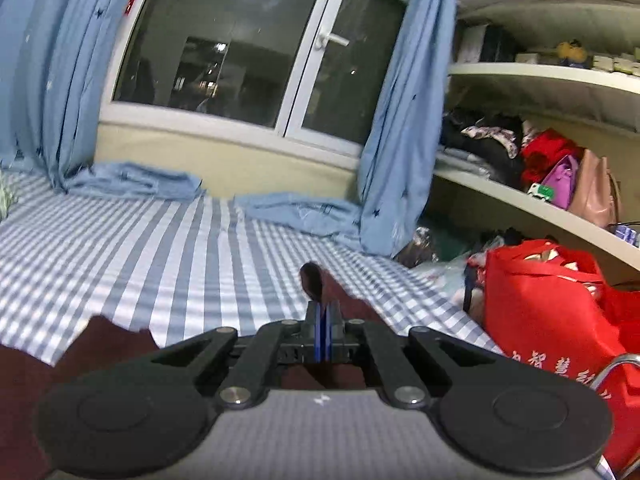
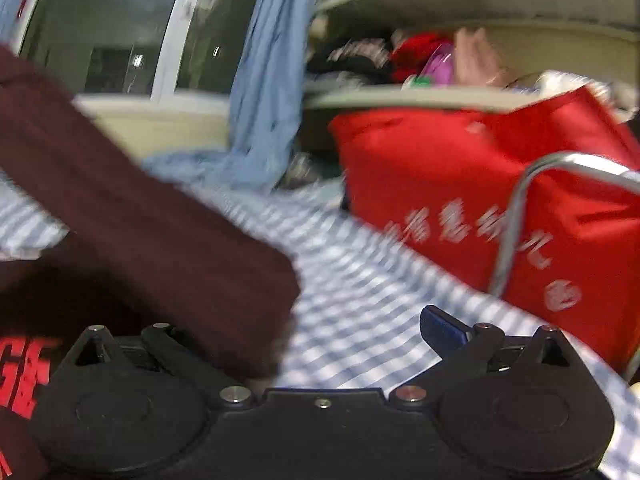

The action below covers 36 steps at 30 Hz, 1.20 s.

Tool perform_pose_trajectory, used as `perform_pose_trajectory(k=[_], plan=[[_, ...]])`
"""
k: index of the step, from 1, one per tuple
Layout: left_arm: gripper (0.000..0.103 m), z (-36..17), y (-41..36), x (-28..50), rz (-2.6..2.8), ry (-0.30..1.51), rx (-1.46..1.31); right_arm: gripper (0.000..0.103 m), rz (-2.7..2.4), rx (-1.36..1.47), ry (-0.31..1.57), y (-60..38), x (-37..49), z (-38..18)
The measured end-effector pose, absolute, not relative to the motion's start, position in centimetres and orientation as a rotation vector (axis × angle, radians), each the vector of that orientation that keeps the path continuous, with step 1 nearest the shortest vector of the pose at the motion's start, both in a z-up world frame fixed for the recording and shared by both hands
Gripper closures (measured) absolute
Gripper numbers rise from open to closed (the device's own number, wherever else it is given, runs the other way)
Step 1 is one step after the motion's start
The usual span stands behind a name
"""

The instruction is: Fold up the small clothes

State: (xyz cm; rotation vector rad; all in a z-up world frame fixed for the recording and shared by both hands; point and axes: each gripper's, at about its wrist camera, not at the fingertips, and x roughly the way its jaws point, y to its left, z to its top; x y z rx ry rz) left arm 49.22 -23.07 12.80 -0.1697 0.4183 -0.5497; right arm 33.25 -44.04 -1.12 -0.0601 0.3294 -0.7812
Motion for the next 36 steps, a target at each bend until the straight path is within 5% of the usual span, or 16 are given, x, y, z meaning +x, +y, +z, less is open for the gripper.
perform_pose_trajectory(k=[16, 21, 27, 30, 32, 33, 36], plan=[[0.103, -5.2, -21.0, 49.4, -0.539, 0.729, -0.058, 0.001, -0.549, -0.091, 0.555, -46.0, 26.8, -3.6], [0.101, -5.9, -21.7, 48.5, -0.531, 0.712, 0.021, 0.001, -0.401, -0.031, 0.540, -45.7, 23.3, -2.2], [0.084, -5.6, -21.5, 48.4, -0.504, 0.716, 0.003, 0.001, -0.344, 0.304, 0.418, -51.4, 25.4, 0.6], [0.082, -5.7, -21.0, 48.5, -0.505, 0.729, -0.024, 0.017, -0.315, 0.432, 0.470, -55.4, 30.8, -1.0], [0.081, -5.7, -21.1, 48.6, -0.503, 0.730, -0.022, 0.039, -0.331, 0.458, 0.522, -57.0, 33.7, -2.3], [0.081, -5.8, -21.2, 48.6, -0.501, 0.729, -0.018, 0.067, -0.326, 0.477, 0.543, -57.5, 34.6, -2.8], [0.079, -5.7, -21.3, 48.5, -0.496, 0.727, -0.014, 0.091, -0.299, 0.494, 0.529, -58.2, 35.8, -2.7]])
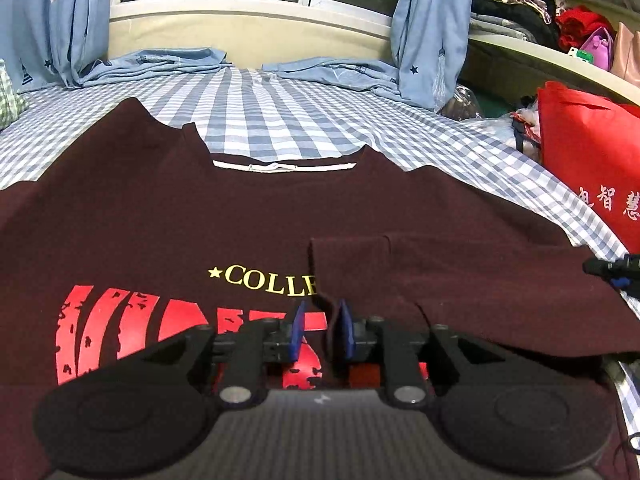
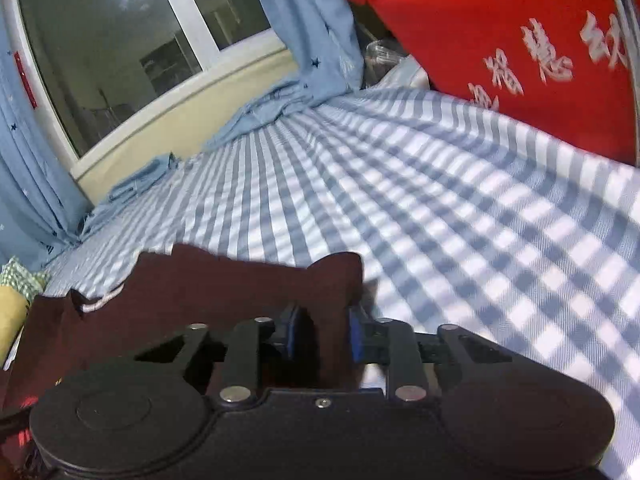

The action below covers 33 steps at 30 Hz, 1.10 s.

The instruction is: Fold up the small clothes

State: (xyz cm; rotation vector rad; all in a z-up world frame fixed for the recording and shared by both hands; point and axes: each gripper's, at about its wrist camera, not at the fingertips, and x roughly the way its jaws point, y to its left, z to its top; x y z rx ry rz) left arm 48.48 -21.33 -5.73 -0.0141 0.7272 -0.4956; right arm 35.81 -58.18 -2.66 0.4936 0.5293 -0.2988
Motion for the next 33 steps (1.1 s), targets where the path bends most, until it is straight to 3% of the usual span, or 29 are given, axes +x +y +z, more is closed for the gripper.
perform_pose_trajectory(k=[4, 6, 8, 10, 11, 13, 15, 18, 20, 21, 22, 26, 29, 32, 33], plan=[[0.064, -5.5, -21.2, 48.3, -0.506, 0.740, -0.032, 0.103, -0.346, 0.236, 0.478, -58.1, 37.3, -0.2], [0.058, -5.1, -21.1, 48.1, -0.495, 0.747, -0.026, 0.103, -0.425, 0.153, 0.493, -59.0, 38.3, -0.4], [0.029, -4.4, -20.3, 47.7, -0.501, 0.764, -0.063, 0.103, -0.432, 0.226, 0.549, -60.2, 38.7, -1.6], [0.016, -3.5, -18.8, 47.1, -0.513, 0.763, -0.115, 0.083, -0.466, 0.216, 0.570, -59.6, 38.1, -2.2], [0.011, -2.7, -17.8, 46.6, -0.503, 0.753, -0.133, 0.078, -0.470, 0.225, 0.548, -59.1, 37.4, -2.0], [0.006, -1.5, -15.9, 45.8, -0.470, 0.736, -0.131, 0.031, -0.428, 0.284, 0.496, -57.8, 35.5, -1.2], [0.000, -0.4, -13.3, 44.7, -0.422, 0.707, -0.114, 0.015, -0.372, 0.289, 0.487, -56.5, 34.8, -1.0], [0.001, 0.2, -8.7, 43.5, -0.314, 0.705, -0.068, 0.019, -0.353, 0.293, 0.559, -55.7, 35.9, -1.9], [0.001, 0.1, -4.9, 42.9, -0.223, 0.713, -0.061, 0.058, -0.348, 0.348, 0.580, -56.1, 36.4, -2.8], [0.001, -0.1, -2.7, 42.8, -0.176, 0.723, -0.068, 0.084, -0.332, 0.396, 0.589, -56.2, 36.8, -3.4], [0.001, -0.3, -1.1, 42.8, -0.143, 0.733, -0.076, 0.096, -0.348, 0.430, 0.584, -56.4, 36.9, -3.7], [0.001, -1.2, 7.5, 43.6, 0.017, 0.752, -0.106, 0.098, -0.464, 0.346, 0.502, -56.5, 37.0, -2.8], [0.001, -1.2, 13.5, 45.6, 0.108, 0.715, -0.115, 0.096, -0.464, 0.336, 0.542, -56.8, 37.8, -3.4], [0.001, -1.2, 18.6, 48.8, 0.187, 0.650, -0.123, 0.067, -0.479, 0.282, 0.580, -56.0, 37.3, -3.8], [0.001, -1.3, 19.8, 49.6, 0.195, 0.634, -0.125, 0.050, -0.498, 0.285, 0.570, -55.7, 36.5, -3.5]])
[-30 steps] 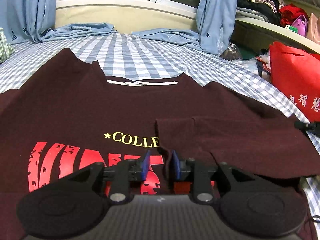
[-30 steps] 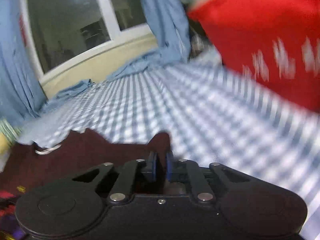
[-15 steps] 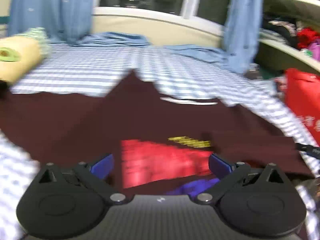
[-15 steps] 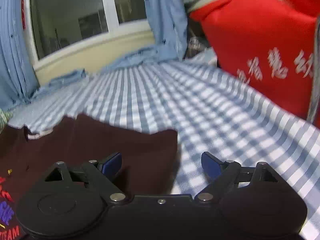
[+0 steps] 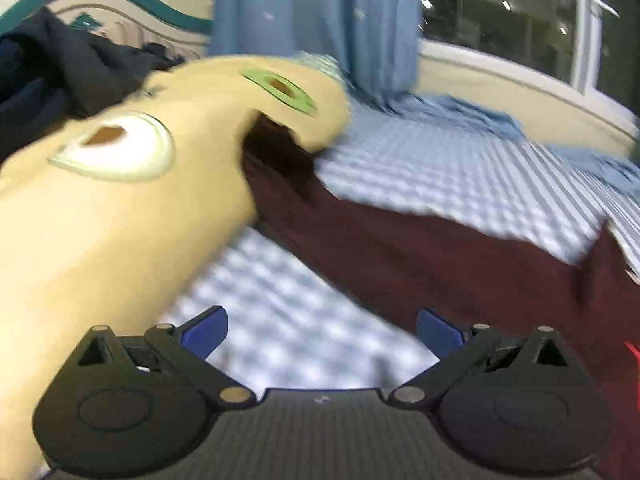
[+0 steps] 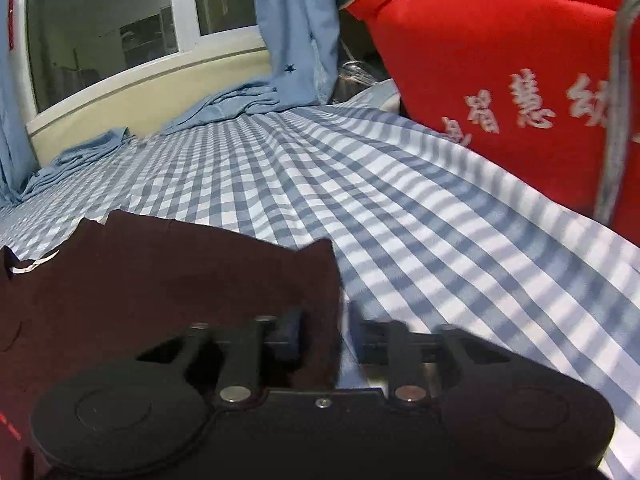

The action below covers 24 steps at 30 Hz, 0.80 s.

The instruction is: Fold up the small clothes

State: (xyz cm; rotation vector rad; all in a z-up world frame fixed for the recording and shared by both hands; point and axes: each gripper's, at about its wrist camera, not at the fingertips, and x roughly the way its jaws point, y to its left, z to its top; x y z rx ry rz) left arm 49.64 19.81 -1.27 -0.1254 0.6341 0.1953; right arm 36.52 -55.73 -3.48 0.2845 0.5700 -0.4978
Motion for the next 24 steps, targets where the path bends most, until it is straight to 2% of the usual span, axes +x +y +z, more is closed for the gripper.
perform_pose_trajectory(k=[1, 5, 7, 10, 18, 19, 21, 22, 23, 24], plan=[[0.001, -1.3, 21.0, 50.9, 0.200, 0.620, -0.125, 0.038, -0.523, 0.282, 0.553, -55.2, 35.7, -3.1], [0.001, -2.4, 24.3, 55.4, 0.199, 0.575, -0.110, 0.025, -0.542, 0.263, 0.486, -52.1, 32.0, -1.5], [0.001, -3.1, 24.5, 57.3, 0.208, 0.562, -0.107, 0.014, -0.528, 0.251, 0.462, -49.9, 30.3, -0.6], [0.001, -4.0, 23.8, 59.4, 0.214, 0.530, -0.056, 0.002, -0.477, 0.247, 0.437, -46.1, 28.5, 0.5], [0.002, -4.4, 23.2, 62.2, 0.326, 0.465, -0.040, 0.001, -0.260, 0.316, 0.433, -37.3, 27.9, 0.8], [0.008, -4.1, 23.5, 62.3, 0.348, 0.455, -0.051, 0.001, -0.232, 0.326, 0.443, -36.4, 28.0, 0.5], [0.032, -3.8, 23.7, 62.3, 0.390, 0.430, -0.065, 0.001, -0.182, 0.328, 0.469, -34.7, 28.4, 0.1], [0.066, -3.6, 23.9, 62.3, 0.400, 0.417, -0.065, 0.001, -0.166, 0.320, 0.478, -33.9, 28.5, 0.1], [0.095, -3.3, 24.1, 62.2, 0.402, 0.402, -0.062, 0.001, -0.151, 0.303, 0.489, -33.0, 28.5, 0.1], [0.099, -3.0, 24.2, 62.0, 0.403, 0.387, -0.053, 0.001, -0.135, 0.278, 0.499, -32.2, 28.6, 0.0]])
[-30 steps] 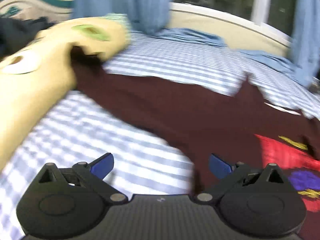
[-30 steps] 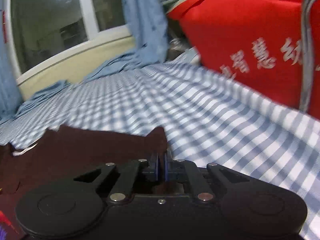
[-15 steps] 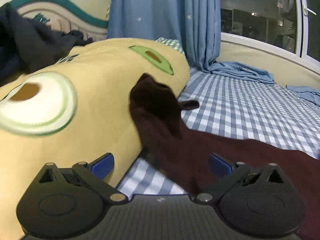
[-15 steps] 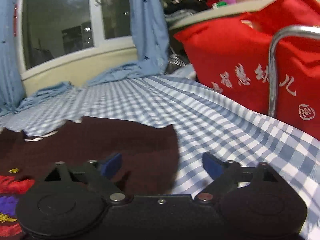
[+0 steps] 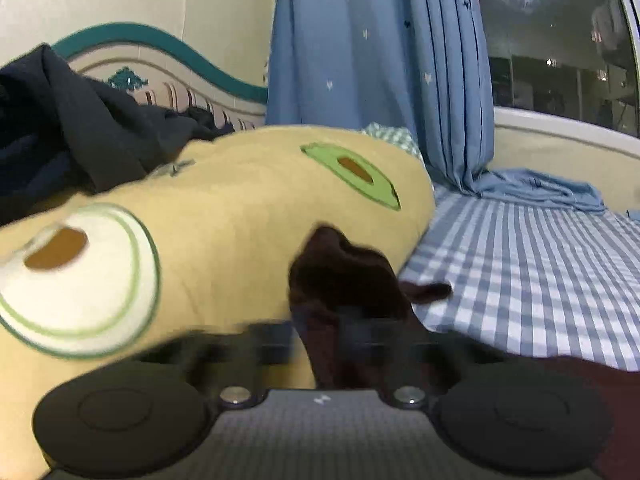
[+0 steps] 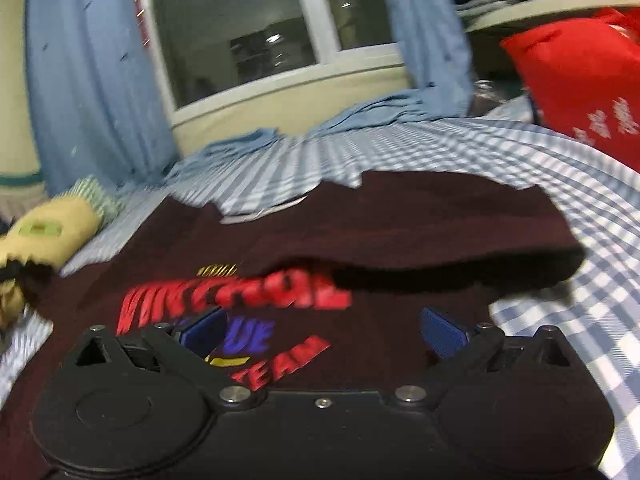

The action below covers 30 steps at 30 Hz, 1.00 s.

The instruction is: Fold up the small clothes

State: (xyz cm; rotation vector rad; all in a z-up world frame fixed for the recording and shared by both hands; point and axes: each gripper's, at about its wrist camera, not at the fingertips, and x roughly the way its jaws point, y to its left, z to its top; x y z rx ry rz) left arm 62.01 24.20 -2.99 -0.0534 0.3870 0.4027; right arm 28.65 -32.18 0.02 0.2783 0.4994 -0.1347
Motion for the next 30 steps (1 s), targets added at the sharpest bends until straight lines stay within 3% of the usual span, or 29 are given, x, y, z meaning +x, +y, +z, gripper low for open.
perform_pose_trajectory(k=[2, 10, 12, 13, 14, 16, 22, 26, 27, 29, 30], plan=[[0.103, -2.0, 24.4, 61.5, 0.394, 0.347, -0.034, 0.001, -0.104, 0.244, 0.501, -31.0, 28.7, 0.2], [0.103, 2.9, 23.5, 60.5, 0.239, 0.277, 0.079, 0.001, -0.008, 0.183, 0.497, -28.5, 29.1, 0.1], [0.094, 2.6, 23.0, 60.6, 0.170, 0.304, 0.201, 0.001, 0.000, 0.185, 0.499, -28.3, 29.0, -0.2], [0.064, 2.3, 22.9, 60.5, 0.161, 0.306, 0.260, 0.001, 0.005, 0.187, 0.502, -28.2, 28.9, -0.3], [0.025, 1.9, 22.7, 60.1, 0.165, 0.295, 0.313, 0.001, 0.009, 0.188, 0.503, -28.1, 28.9, -0.4], [0.004, 1.4, 22.6, 59.2, 0.196, 0.239, 0.389, 0.001, 0.014, 0.191, 0.510, -27.9, 29.0, -0.6], [0.005, 0.2, 22.5, 61.1, 0.153, 0.289, 0.566, 0.001, 0.033, 0.204, 0.532, -27.0, 30.2, -1.3], [0.016, -1.0, 22.7, 63.7, 0.112, 0.393, 0.653, 0.001, 0.036, 0.180, 0.537, -26.3, 30.4, -1.3], [0.030, -1.3, 22.9, 64.1, 0.118, 0.415, 0.659, 0.001, 0.037, 0.176, 0.539, -26.2, 30.4, -1.3], [0.088, -1.5, 23.3, 65.0, 0.124, 0.477, 0.634, 0.001, 0.039, 0.179, 0.539, -26.3, 30.5, -1.3], [0.089, -1.3, 23.6, 65.2, 0.125, 0.496, 0.591, 0.001, 0.038, 0.181, 0.539, -26.3, 30.5, -1.3]])
